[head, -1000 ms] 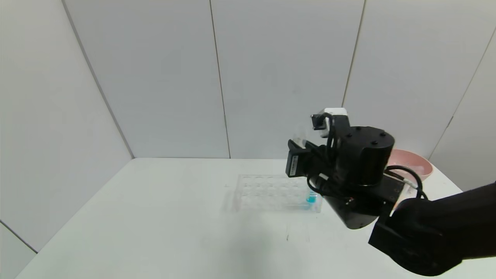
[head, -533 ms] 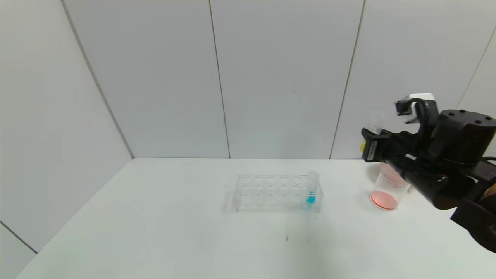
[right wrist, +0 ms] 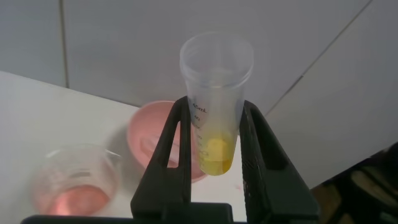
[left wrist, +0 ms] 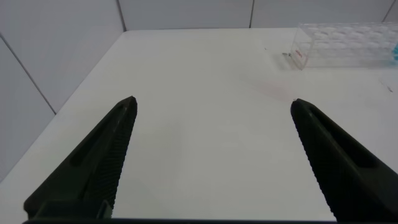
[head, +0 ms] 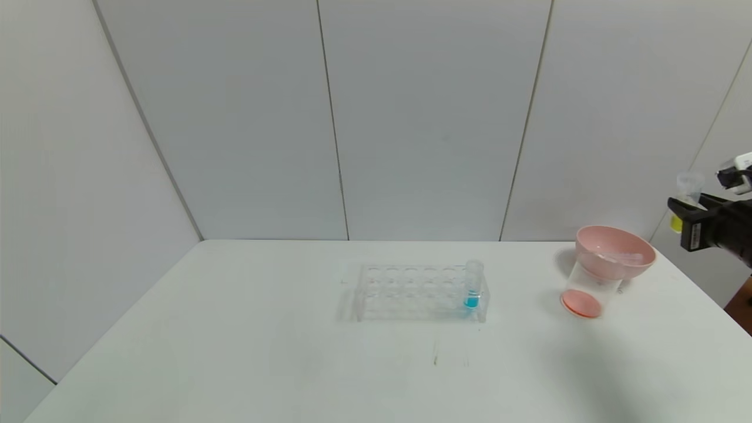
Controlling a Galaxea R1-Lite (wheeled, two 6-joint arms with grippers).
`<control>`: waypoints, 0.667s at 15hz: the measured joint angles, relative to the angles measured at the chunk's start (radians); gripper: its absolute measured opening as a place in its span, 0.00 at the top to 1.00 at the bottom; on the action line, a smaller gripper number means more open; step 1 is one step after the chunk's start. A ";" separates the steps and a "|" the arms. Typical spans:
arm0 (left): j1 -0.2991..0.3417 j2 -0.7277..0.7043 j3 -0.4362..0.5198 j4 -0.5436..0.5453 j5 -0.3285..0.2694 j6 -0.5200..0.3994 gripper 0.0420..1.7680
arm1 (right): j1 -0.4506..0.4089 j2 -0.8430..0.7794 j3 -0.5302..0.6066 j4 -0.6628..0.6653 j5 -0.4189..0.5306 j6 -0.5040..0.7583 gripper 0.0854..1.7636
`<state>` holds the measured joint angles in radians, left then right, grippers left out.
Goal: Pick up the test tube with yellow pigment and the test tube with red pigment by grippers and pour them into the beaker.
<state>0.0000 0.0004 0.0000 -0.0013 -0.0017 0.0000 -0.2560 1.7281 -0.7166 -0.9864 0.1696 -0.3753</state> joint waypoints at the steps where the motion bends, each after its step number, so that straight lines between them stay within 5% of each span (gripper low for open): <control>1: 0.000 0.000 0.000 0.000 0.000 0.000 0.00 | -0.040 0.022 0.000 -0.038 0.027 -0.066 0.74; 10: 0.000 0.000 0.000 0.000 0.000 0.000 0.00 | -0.084 0.180 0.135 -0.345 0.218 -0.424 0.74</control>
<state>0.0000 0.0004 0.0000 -0.0013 -0.0017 0.0000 -0.3396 1.9085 -0.5815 -1.3313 0.3879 -0.7996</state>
